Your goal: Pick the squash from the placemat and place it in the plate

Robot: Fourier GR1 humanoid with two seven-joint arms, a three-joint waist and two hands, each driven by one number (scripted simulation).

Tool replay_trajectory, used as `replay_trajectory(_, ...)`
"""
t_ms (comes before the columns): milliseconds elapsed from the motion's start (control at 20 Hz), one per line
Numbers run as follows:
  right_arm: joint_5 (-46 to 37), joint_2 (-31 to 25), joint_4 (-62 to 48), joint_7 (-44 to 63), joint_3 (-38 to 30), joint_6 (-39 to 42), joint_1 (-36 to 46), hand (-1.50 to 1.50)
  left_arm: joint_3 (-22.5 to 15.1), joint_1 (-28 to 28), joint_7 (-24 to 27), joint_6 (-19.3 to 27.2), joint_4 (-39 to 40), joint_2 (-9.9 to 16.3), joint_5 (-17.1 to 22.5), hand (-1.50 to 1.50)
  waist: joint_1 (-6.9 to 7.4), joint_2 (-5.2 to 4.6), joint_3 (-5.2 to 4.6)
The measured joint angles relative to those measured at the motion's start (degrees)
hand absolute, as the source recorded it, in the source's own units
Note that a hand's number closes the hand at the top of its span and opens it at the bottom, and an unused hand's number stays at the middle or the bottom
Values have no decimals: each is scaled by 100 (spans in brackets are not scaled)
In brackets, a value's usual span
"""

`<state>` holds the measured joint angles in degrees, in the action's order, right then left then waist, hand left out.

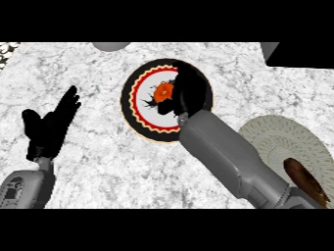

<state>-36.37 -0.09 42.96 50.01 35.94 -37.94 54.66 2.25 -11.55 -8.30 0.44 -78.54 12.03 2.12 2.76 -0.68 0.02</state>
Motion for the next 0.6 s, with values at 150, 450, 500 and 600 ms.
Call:
replay_trajectory(150,83,-2,-82,-436,106,-304,18,-150,85,-21,-55,-35,-2,72,27,0,-44,13,0)
replay_trajectory(450,313,-8,559,-1292,139,-1072,171,-150,74,-70,-93,-1,-4,40,-12,0,-47,25,4)
replay_trajectory(500,405,-7,710,-1415,111,-1157,160,-150,85,-67,-119,-8,-16,54,-7,0,-65,30,3)
replay_trajectory(600,628,-10,951,-1536,59,-1356,170,-150,80,-133,-181,14,-18,19,-2,0,-79,34,3)
